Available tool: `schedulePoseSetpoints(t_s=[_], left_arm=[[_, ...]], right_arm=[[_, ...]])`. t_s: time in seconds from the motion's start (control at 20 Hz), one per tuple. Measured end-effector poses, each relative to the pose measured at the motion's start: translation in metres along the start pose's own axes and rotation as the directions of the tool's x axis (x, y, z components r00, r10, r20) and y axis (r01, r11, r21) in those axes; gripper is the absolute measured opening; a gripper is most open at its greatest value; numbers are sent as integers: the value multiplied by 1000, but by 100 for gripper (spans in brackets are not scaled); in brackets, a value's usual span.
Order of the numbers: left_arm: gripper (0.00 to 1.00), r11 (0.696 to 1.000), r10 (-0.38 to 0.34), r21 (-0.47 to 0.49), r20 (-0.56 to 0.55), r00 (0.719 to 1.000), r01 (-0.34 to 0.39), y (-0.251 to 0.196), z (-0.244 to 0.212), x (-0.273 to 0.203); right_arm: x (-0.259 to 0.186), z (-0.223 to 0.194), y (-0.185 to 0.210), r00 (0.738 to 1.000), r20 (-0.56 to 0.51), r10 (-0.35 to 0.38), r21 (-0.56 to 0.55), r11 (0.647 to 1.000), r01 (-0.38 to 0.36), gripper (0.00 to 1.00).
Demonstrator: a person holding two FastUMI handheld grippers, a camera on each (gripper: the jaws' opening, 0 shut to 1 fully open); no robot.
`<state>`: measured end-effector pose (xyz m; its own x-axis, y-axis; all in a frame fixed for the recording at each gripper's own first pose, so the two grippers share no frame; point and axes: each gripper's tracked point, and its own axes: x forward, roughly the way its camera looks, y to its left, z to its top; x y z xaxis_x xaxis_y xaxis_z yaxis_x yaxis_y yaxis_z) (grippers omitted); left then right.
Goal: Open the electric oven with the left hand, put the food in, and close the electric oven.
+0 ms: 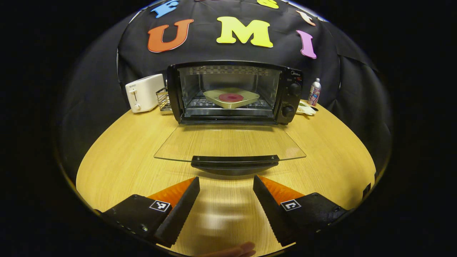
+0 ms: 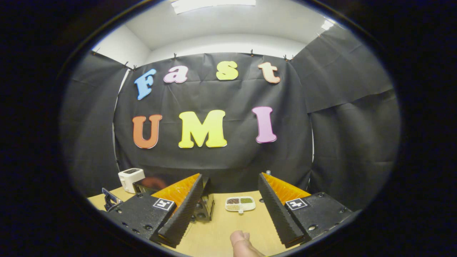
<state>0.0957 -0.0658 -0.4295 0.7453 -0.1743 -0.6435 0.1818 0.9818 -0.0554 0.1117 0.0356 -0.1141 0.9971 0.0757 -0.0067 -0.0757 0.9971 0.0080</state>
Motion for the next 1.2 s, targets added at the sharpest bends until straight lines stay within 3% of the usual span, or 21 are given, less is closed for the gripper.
schedulePoseSetpoints(t_s=[0.45,0.7,1.2], left_arm=[[100,1000,-6,4,-68,998,6,-9,6,24],[95,1000,-5,16,-93,996,6,-9,4,24],[96,999,-4,39,3,1000,4,-11,43,2]], right_arm=[[5,6,-34,999,29,-20,-9,1000,20,96],[8,5,-48,999,31,-39,-6,999,39,96],[13,1,-66,997,31,-73,19,997,73,96]])
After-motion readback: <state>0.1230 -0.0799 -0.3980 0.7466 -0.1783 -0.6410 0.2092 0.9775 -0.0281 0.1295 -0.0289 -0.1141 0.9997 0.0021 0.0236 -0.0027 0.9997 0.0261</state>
